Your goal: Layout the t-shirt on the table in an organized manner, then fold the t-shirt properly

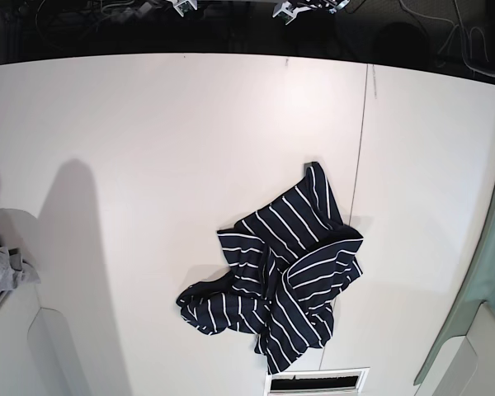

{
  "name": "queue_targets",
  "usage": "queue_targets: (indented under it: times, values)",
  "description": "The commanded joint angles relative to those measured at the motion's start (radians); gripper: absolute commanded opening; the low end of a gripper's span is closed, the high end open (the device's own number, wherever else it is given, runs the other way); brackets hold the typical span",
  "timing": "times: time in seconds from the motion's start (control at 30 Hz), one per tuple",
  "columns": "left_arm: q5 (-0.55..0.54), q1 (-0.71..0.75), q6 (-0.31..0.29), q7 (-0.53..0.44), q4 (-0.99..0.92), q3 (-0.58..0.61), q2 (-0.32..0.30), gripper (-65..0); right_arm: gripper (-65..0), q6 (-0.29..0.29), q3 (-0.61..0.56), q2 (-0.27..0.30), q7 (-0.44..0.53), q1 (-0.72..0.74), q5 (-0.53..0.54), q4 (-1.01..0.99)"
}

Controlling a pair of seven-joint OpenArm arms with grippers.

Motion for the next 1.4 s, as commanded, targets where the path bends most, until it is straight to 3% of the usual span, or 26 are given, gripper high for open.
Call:
queue_targets:
  times: [0.0, 0.67, 1.37]
  values:
    - [-0.002, 0.001, -0.010, 0.000, 0.002, 0.002, 0.002, -65.0, -61.4, 0.011, -0.002, 0.000, 0.007, -0.006, 0.001, 0.004]
    - [-0.002, 0.018, -0.011, 0.000, 0.003, 0.002, 0.002, -65.0, -61.4, 0.011, -0.002, 0.000, 0.007, -0.008, 0.001, 0.004]
    - [0.000, 0.158, -0.014, -0.018, 0.139, 0.002, 0.002, -65.0, -61.4, 0.011, -0.002, 0.000, 0.007, -0.076, 0.001, 0.054]
